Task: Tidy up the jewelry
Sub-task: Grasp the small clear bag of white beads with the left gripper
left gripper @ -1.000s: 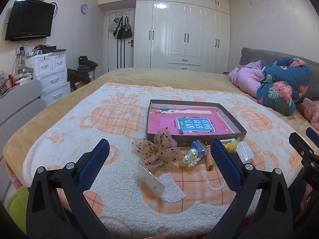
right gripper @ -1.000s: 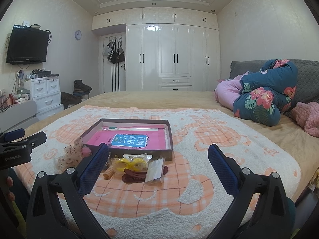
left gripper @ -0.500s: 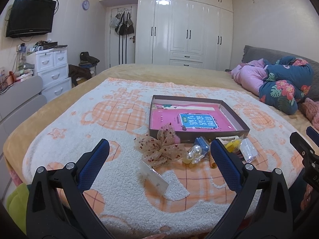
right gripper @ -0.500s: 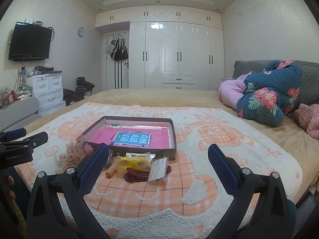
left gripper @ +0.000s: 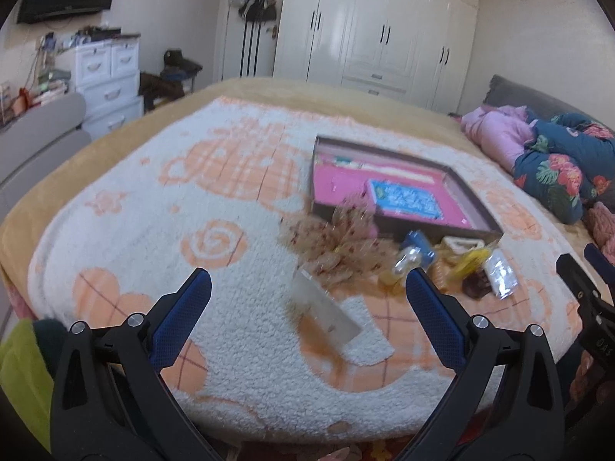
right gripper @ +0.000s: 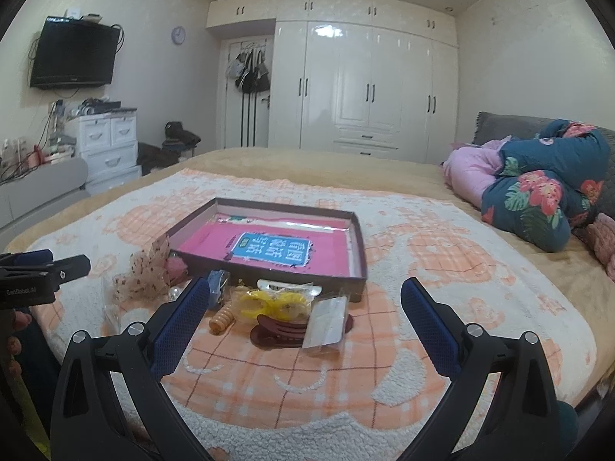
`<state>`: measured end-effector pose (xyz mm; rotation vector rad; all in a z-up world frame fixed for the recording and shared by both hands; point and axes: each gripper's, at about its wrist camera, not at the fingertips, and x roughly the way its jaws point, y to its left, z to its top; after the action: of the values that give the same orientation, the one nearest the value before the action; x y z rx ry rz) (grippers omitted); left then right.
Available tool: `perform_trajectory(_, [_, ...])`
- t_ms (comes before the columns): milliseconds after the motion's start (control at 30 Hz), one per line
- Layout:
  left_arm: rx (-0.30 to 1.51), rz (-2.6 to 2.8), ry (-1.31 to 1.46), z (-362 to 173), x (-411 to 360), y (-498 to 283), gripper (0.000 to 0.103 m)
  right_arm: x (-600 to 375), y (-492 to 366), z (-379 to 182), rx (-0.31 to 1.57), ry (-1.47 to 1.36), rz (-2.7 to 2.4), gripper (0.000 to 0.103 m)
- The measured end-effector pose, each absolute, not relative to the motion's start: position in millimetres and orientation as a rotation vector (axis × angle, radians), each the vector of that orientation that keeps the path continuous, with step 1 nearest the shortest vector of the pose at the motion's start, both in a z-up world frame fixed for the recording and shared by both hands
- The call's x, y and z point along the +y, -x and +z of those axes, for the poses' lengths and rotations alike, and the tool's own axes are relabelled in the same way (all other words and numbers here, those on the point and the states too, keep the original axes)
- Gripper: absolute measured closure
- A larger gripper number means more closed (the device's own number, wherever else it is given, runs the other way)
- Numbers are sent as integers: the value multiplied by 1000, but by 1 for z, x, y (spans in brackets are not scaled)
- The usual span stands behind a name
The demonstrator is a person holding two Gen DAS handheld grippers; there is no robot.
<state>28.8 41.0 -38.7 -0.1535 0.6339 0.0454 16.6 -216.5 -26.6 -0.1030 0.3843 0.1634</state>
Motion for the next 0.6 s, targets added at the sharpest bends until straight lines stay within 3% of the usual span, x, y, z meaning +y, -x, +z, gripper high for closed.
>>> perform_trajectory(433, [771,-26,166,-73,34,-56,10,-222,-68,-65,552,111,107,6])
perform_trajectory(533, [788,-34,172,-78,33,-61,13,-223,-79,-74,596,110,104,7])
perform_trajectory(600, [803,-38,176,-82,34,-64,23,-224,-85,-80,624,109,103,11])
